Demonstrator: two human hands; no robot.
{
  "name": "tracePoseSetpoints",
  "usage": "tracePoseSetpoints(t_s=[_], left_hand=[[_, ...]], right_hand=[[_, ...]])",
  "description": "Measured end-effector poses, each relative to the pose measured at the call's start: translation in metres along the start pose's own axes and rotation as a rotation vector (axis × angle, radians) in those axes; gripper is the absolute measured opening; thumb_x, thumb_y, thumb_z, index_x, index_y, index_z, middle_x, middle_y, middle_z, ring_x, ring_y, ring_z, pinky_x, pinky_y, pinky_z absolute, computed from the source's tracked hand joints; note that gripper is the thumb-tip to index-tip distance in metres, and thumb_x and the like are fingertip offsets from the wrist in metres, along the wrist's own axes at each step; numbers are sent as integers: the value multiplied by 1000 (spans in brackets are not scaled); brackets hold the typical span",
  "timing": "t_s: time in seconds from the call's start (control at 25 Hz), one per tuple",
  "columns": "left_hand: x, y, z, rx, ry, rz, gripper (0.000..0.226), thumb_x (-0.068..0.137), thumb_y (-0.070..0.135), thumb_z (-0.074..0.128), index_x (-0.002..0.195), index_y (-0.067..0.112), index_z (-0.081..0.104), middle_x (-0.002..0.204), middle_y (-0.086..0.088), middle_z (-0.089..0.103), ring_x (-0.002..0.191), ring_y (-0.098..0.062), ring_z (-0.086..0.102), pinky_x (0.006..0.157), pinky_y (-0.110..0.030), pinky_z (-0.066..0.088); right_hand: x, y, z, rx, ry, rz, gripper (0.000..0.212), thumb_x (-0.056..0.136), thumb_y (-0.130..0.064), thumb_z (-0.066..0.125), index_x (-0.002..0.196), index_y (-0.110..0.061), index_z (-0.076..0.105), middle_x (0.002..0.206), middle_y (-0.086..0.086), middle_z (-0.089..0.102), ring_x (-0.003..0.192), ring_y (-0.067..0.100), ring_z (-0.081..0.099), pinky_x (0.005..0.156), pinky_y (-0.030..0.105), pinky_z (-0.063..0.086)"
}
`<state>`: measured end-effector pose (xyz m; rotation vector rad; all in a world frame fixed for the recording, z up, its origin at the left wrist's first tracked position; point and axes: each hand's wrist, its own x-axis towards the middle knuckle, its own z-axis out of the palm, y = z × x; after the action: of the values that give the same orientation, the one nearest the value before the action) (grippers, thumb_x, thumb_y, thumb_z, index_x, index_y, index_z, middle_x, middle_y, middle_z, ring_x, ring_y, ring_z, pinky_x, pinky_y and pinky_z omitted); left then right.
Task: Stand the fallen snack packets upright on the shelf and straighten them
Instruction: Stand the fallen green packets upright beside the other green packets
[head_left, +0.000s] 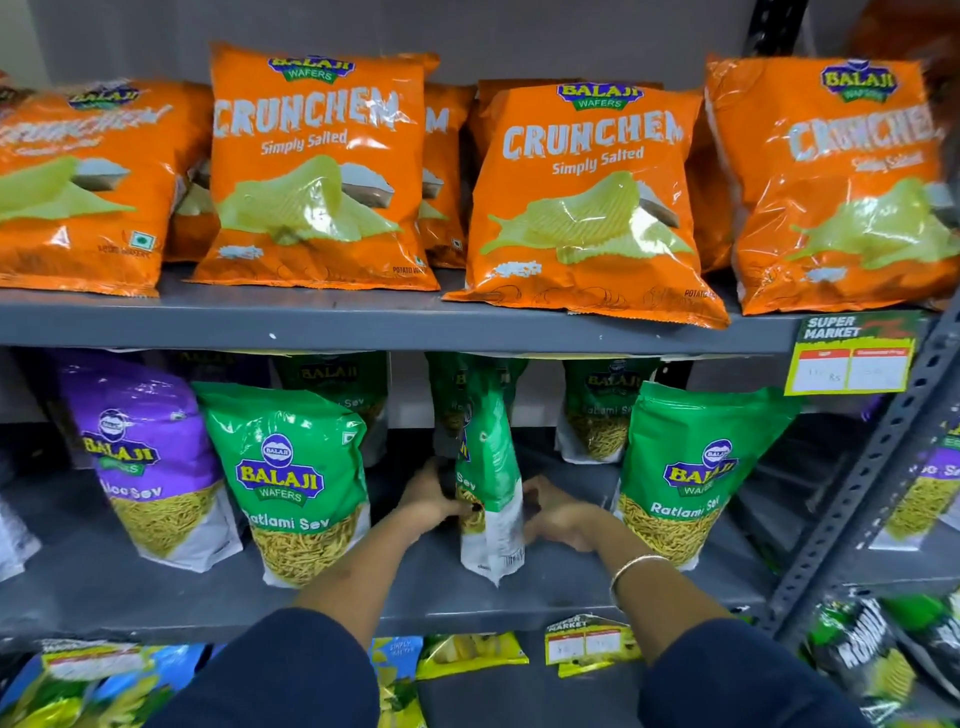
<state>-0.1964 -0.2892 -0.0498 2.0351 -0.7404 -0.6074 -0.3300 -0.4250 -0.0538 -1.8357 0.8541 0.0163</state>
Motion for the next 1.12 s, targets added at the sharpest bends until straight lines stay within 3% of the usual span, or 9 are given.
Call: tracePoseSetpoints(t_s=[0.08, 0.16, 0.32, 0.44, 0.52, 0.64, 0.8, 0.96, 1.12], left_hand=[[-2, 10, 15, -86, 8, 23, 93, 62, 4, 81, 138, 5, 27, 137, -16, 49, 125, -28, 48, 105, -37, 41], [2, 16, 29, -138, -59, 24, 101, 58, 6, 84, 138, 6, 22, 138, -14, 49, 127, -28, 48, 109, -40, 39], [10, 21, 26, -29, -121, -10, 121, 35, 27, 82, 139, 10, 24, 143, -15, 42, 132, -28, 40, 112, -38, 35], [15, 19, 19, 67, -115, -31, 103, 56, 20, 83, 142, 10, 26, 149, -18, 28, 138, -31, 28, 113, -37, 29], [19, 19, 22, -45, -85, -7, 92, 66, 5, 79, 140, 6, 25, 148, -15, 34, 135, -29, 34, 110, -36, 33], [22, 14, 31, -165, -61, -11, 91, 65, 0, 78, 138, 3, 23, 143, -13, 44, 131, -27, 42, 109, -37, 36], [18, 4, 36, -168, -138, -21, 105, 46, 13, 85, 135, 10, 29, 138, -12, 51, 128, -25, 46, 110, -42, 38], [5, -1, 33, -170, -86, -16, 106, 39, 19, 85, 133, 10, 36, 134, -10, 55, 124, -27, 51, 106, -44, 43], [-15, -14, 6, -149, -60, 12, 95, 58, 4, 85, 137, 7, 33, 138, -13, 52, 128, -28, 47, 108, -40, 40]], right_hand=[[-3, 6, -1, -117, -59, 0, 101, 56, -17, 83, 139, -12, 26, 140, 15, 39, 131, 29, 38, 109, 41, 37], [-2, 10, -1, -149, 26, -38, 113, 50, -30, 87, 143, -14, 24, 145, 13, 34, 138, 32, 30, 114, 42, 31], [4, 17, -15, 108, 251, -121, 79, 64, 4, 78, 132, 0, 38, 131, 14, 55, 125, 29, 50, 100, 30, 43], [4, 17, -23, 108, 406, -114, 54, 80, 7, 60, 131, 2, 41, 132, 17, 55, 122, 33, 51, 83, 17, 47], [10, 18, -22, 27, 479, -100, 51, 81, 7, 57, 129, 1, 44, 132, 19, 56, 122, 35, 51, 92, 28, 46], [10, 21, -19, 137, 363, -61, 61, 76, 12, 59, 132, -2, 38, 131, 18, 54, 124, 34, 49, 103, 39, 43], [-2, 22, -21, 279, 128, -73, 80, 69, 15, 69, 133, 0, 25, 124, 8, 48, 123, 21, 43, 101, 31, 37], [7, 29, -13, 308, 79, -117, 92, 63, 9, 77, 136, -4, 23, 139, 12, 46, 132, 26, 41, 113, 43, 33], [-1, 24, 21, 312, 85, -193, 93, 61, 7, 80, 135, -3, 25, 139, 17, 47, 130, 31, 44, 109, 49, 38]])
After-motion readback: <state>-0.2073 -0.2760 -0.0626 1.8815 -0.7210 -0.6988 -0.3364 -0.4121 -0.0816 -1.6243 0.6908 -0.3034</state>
